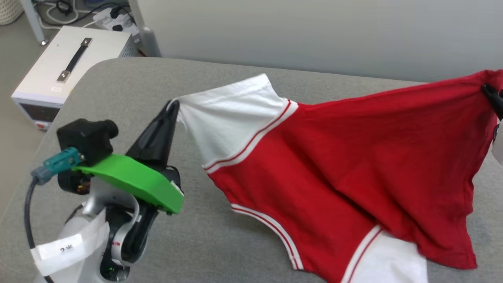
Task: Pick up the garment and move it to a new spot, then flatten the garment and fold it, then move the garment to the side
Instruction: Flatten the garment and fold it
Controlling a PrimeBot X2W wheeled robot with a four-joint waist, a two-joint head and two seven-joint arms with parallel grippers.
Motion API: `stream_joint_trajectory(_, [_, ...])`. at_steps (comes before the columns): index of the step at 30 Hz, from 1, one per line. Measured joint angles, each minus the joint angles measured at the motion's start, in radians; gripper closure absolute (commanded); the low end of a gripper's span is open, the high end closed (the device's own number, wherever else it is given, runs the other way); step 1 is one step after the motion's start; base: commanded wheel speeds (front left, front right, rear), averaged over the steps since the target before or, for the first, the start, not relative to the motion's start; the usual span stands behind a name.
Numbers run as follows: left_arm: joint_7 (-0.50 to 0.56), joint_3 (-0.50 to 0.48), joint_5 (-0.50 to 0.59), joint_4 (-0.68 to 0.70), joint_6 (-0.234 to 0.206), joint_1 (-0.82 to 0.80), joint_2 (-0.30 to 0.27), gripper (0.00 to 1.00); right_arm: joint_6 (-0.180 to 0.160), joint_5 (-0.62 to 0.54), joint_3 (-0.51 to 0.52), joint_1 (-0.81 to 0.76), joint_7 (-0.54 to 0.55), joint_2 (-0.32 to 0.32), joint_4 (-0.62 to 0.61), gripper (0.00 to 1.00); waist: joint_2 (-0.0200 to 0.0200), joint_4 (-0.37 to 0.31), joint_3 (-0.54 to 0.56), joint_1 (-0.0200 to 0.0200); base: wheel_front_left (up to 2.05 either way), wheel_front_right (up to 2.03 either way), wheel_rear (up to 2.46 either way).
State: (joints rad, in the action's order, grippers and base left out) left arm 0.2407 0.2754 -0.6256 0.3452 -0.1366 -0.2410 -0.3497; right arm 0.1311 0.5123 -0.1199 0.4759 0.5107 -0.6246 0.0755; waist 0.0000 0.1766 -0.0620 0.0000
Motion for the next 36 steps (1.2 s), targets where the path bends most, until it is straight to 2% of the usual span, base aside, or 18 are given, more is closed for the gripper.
stream_joint_trajectory(3, [-0.022,-0.036,0.007,0.016,-0.016,-0.032,-0.001,1.0,0.0,-0.007,0.007,0.0,-0.018,0.005,-0.044,1.0,0.0,-0.037,0.022,0.0,0.0,0.0,0.0])
stream_joint_trajectory(5, [-0.062,-0.095,0.023,0.052,-0.027,-0.125,-0.009,1.0,0.0,-0.039,0.066,-0.001,-0.042,0.023,-0.141,1.0,0.0,-0.111,0.065,0.0,0.0,0.0,0.0])
stream_joint_trajectory(7, [-0.087,-0.123,0.031,0.066,-0.031,-0.189,-0.015,1.0,0.0,-0.059,0.095,0.0,-0.049,0.044,-0.195,1.0,0.0,-0.143,0.076,0.0,0.0,0.0,0.0])
stream_joint_trajectory(14, [-0.109,-0.142,0.061,0.08,-0.025,-0.313,-0.039,1.0,0.001,-0.09,0.14,0.042,-0.085,0.071,-0.245,1.0,0.0,-0.164,0.038,0.0,0.0,0.0,0.0])
stream_joint_trajectory(26, [-0.084,-0.104,0.111,-0.034,0.083,-0.594,-0.123,1.0,0.001,-0.123,0.153,0.197,-0.147,0.043,-0.201,1.0,0.0,-0.147,-0.117,0.0,0.0,0.0,0.0])
stream_joint_trajectory(36, [-0.065,-0.077,0.136,-0.253,0.181,-0.929,-0.166,1.0,0.001,-0.151,0.048,0.53,-0.201,-0.015,-0.03,1.0,0.0,-0.124,-0.297,0.0001,0.0,0.0,0.0])
